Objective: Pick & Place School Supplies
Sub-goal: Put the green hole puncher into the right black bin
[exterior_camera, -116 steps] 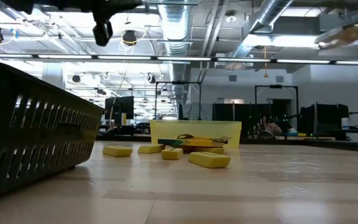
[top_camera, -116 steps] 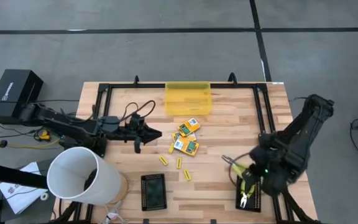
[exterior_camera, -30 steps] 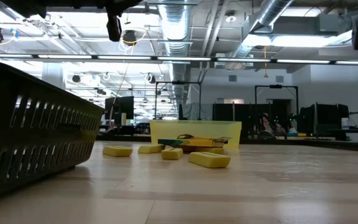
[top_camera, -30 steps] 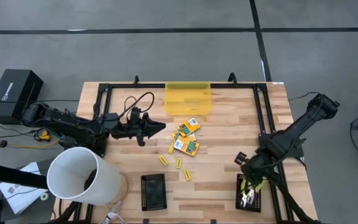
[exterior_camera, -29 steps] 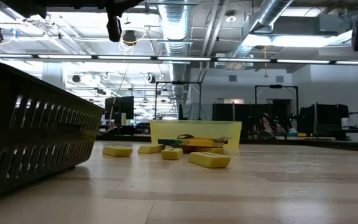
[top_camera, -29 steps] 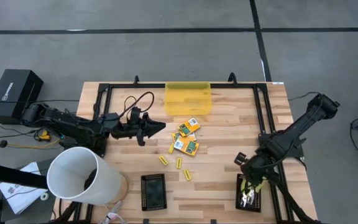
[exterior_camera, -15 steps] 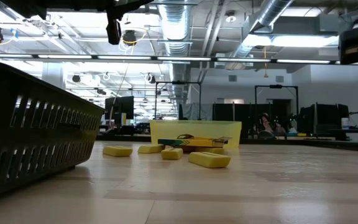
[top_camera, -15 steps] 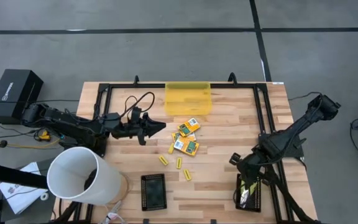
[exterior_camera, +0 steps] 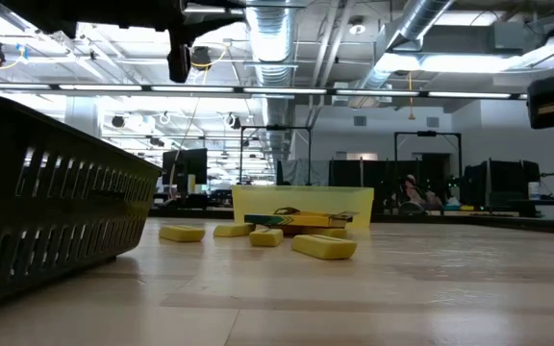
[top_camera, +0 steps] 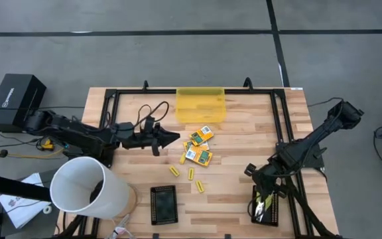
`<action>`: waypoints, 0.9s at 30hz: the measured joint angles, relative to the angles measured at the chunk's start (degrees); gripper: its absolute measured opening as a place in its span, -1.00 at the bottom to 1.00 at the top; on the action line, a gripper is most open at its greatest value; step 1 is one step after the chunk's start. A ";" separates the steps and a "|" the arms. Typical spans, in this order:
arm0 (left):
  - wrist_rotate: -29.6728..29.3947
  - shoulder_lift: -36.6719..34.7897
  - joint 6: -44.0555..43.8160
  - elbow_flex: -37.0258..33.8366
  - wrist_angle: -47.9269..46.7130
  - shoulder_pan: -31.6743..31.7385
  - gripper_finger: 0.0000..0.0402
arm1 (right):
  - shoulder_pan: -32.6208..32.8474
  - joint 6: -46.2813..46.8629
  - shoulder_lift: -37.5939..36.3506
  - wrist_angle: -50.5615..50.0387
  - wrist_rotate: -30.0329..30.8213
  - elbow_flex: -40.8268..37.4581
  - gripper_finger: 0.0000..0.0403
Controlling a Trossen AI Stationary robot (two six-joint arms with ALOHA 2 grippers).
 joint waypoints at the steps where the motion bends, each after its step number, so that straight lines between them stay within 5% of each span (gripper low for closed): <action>1: 0.02 0.30 -0.55 0.00 -0.21 0.00 -0.76 | -0.01 0.24 -0.02 0.42 -0.30 -0.21 -0.95; 27: 0.02 2.34 -2.51 0.00 1.87 -0.01 -0.76 | -0.08 2.90 0.07 3.89 -4.26 -0.41 -0.84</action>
